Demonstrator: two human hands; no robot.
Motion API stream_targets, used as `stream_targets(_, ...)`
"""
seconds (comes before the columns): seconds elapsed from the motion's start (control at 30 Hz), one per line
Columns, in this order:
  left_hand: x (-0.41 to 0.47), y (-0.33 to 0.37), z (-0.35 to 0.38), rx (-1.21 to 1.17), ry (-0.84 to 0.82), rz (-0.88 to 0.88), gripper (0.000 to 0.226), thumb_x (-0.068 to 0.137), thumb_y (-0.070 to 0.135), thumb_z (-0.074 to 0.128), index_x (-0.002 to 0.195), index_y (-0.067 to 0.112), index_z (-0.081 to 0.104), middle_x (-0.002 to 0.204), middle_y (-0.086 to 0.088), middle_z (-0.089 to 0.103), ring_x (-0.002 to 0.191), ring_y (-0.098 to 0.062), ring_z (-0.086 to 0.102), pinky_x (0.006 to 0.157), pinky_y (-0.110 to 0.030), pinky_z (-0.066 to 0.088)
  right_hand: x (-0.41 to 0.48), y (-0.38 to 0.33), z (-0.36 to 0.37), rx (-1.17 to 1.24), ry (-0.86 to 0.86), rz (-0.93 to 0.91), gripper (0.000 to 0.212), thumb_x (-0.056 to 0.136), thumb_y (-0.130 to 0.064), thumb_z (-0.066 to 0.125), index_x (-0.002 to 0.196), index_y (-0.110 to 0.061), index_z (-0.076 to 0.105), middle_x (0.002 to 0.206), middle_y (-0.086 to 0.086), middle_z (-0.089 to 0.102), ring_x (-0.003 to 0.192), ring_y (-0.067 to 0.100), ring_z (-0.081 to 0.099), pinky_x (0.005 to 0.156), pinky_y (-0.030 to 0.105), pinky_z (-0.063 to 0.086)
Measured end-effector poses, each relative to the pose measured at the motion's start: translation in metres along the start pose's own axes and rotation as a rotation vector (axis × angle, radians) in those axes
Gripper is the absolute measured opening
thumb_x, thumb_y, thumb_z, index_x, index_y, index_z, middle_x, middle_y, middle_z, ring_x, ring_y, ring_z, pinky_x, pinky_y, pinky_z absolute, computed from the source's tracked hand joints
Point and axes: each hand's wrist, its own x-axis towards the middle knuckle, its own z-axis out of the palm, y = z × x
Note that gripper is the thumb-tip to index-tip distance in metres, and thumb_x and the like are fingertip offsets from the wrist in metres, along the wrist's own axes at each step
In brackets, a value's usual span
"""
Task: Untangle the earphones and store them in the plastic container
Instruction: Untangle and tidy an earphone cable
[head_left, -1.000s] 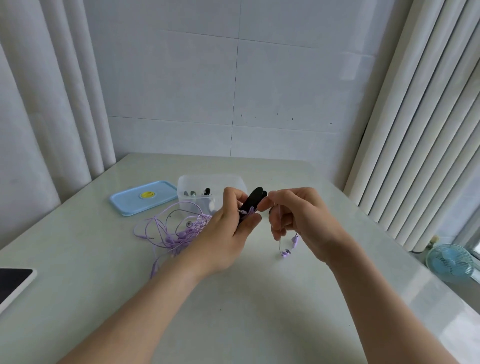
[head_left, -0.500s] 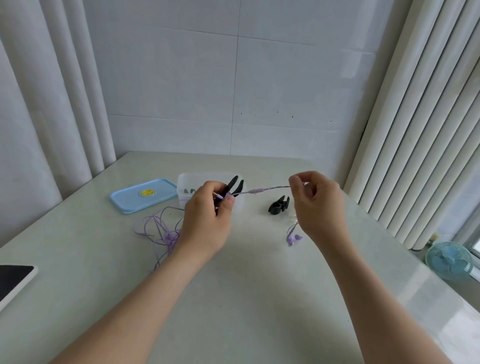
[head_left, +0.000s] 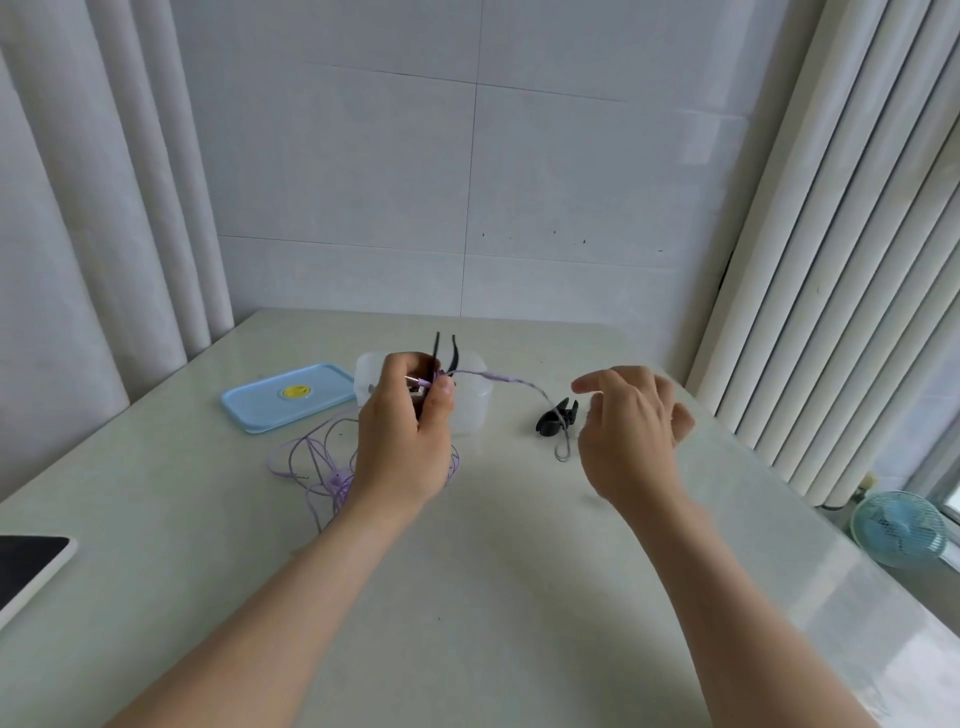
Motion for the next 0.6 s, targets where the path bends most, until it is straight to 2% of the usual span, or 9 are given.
stream_targets(0.07, -0.002, 0.002, 0.0, 0.024, -0.058, 0.03, 0.009, 0.106, 0.029, 0.059, 0.11, 0.021, 0.061, 0.093, 0.006, 0.069, 0.079, -0.011, 0.069, 0.071, -0.035, 0.055, -0.004, -0.01, -0.004, 0.189, -0.024, -0.006, 0.053, 0.089, 0.006, 0.042, 0.12, -0.025, 0.072, 0.126, -0.008, 0.062, 0.127, 0.012, 0.051, 0.106, 0.03, 0.03)
stream_targets(0.13, -0.004, 0.006, 0.0, 0.03, -0.093, 0.061, 0.008, 0.105, 0.027, 0.063, 0.11, 0.021, 0.064, 0.089, 0.006, 0.07, 0.075, -0.005, 0.064, 0.065, -0.018, 0.046, -0.008, -0.024, -0.012, 0.536, -0.079, 0.015, 0.047, 0.091, -0.001, 0.04, 0.119, -0.021, 0.073, 0.114, -0.015, 0.072, 0.112, -0.002, 0.063, 0.101, 0.024, 0.046)
stream_targets(0.2, -0.006, 0.009, 0.0, 0.022, -0.131, 0.084, 0.008, 0.103, 0.025, 0.066, 0.111, 0.022, 0.067, 0.092, 0.01, 0.071, 0.086, 0.001, 0.067, 0.071, -0.01, 0.045, -0.013, -0.035, -0.017, 0.914, -0.191, 0.047, 0.036, 0.099, -0.011, 0.043, 0.118, -0.016, 0.073, 0.108, -0.002, 0.078, 0.109, 0.009, 0.072, 0.099, 0.033, 0.056)
stream_targets(0.27, -0.006, 0.009, 0.001, 0.042, -0.174, 0.091, 0.012, 0.102, 0.029, 0.068, 0.114, 0.025, 0.069, 0.096, 0.015, 0.072, 0.096, 0.003, 0.068, 0.077, -0.013, 0.049, -0.016, -0.043, -0.019, 1.037, -0.277, 0.056, 0.022, 0.103, -0.012, 0.057, 0.12, -0.014, 0.071, 0.107, 0.005, 0.078, 0.099, 0.021, 0.077, 0.089, 0.039, 0.062)
stream_targets(0.37, -0.007, 0.007, 0.002, 0.069, -0.195, 0.082, 0.016, 0.1, 0.029, 0.071, 0.116, 0.025, 0.071, 0.094, 0.02, 0.072, 0.097, 0.002, 0.068, 0.075, -0.018, 0.053, -0.018, -0.042, -0.016, 0.818, -0.252, 0.01, 0.02, 0.095, -0.015, 0.073, 0.115, -0.018, 0.074, 0.091, -0.002, 0.079, 0.072, 0.018, 0.076, 0.065, 0.032, 0.059)
stream_targets(0.47, -0.006, 0.004, 0.001, 0.061, -0.208, 0.055, 0.017, 0.096, 0.027, 0.077, 0.112, 0.023, 0.073, 0.095, 0.019, 0.074, 0.092, 0.0, 0.071, 0.077, -0.027, 0.058, -0.016, -0.035, -0.011, 0.482, -0.124, -0.138, 0.011, 0.089, -0.022, 0.079, 0.1, -0.025, 0.08, 0.074, -0.015, 0.075, 0.071, 0.004, 0.07, 0.073, 0.02, 0.051)
stream_targets(0.53, -0.006, 0.004, 0.001, 0.077, -0.234, 0.03, 0.017, 0.093, 0.027, 0.08, 0.108, 0.023, 0.073, 0.092, 0.018, 0.074, 0.087, 0.0, 0.071, 0.074, -0.025, 0.057, -0.017, -0.033, -0.01, 0.351, -0.055, -0.251, 0.011, 0.086, -0.021, 0.079, 0.095, -0.028, 0.079, 0.077, -0.02, 0.071, 0.078, 0.0, 0.069, 0.078, 0.021, 0.053)
stream_targets(0.6, -0.007, 0.005, 0.0, 0.093, -0.281, -0.006, 0.016, 0.09, 0.029, 0.083, 0.103, 0.025, 0.074, 0.087, 0.017, 0.074, 0.081, -0.001, 0.072, 0.072, -0.025, 0.058, -0.019, -0.033, -0.01, 0.314, -0.013, -0.369, 0.012, 0.088, -0.016, 0.077, 0.093, -0.027, 0.079, 0.082, -0.019, 0.07, 0.077, 0.002, 0.068, 0.071, 0.022, 0.055)
